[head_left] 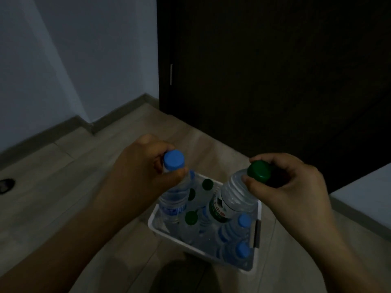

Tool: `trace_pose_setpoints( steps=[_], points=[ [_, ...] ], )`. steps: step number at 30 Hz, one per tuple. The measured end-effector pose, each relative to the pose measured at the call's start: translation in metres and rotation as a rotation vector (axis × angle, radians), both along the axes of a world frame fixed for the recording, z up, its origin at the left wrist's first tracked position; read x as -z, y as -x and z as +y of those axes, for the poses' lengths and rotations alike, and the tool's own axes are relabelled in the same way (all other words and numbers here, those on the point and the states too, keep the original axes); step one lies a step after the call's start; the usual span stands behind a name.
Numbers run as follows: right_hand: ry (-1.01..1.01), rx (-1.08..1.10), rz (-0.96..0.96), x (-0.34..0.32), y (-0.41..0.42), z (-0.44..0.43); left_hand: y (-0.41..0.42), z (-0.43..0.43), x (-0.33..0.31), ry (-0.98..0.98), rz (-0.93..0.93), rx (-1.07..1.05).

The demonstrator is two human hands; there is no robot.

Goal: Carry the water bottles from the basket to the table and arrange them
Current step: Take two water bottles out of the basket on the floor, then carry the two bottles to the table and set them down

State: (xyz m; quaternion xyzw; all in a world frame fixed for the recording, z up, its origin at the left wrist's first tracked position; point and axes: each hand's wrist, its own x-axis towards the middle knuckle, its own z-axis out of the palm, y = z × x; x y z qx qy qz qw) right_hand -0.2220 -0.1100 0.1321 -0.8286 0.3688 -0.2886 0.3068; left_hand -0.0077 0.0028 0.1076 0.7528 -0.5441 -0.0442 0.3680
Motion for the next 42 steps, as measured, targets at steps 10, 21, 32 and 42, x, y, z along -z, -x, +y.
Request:
trace_pose_setpoints(
  steps=[10, 21, 32, 42],
  points=[
    [-0.018, 0.069, 0.051, -0.157, -0.014, -0.004, 0.001, -0.005, -0.165, -0.104, 0.129, -0.079],
    [-0.081, 0.213, -0.04, -0.409, -0.007, 0.039, 0.01, 0.025, -0.429, -0.12, 0.206, -0.143],
    [0.013, 0.204, 0.013, -0.64, -0.009, 0.088, -0.005, 0.088, -0.662, -0.002, 0.193, -0.145],
    [-0.045, 0.068, -0.083, -0.708, -0.042, 0.105, -0.019, 0.132, -0.727, 0.119, 0.096, -0.222]
  ],
)
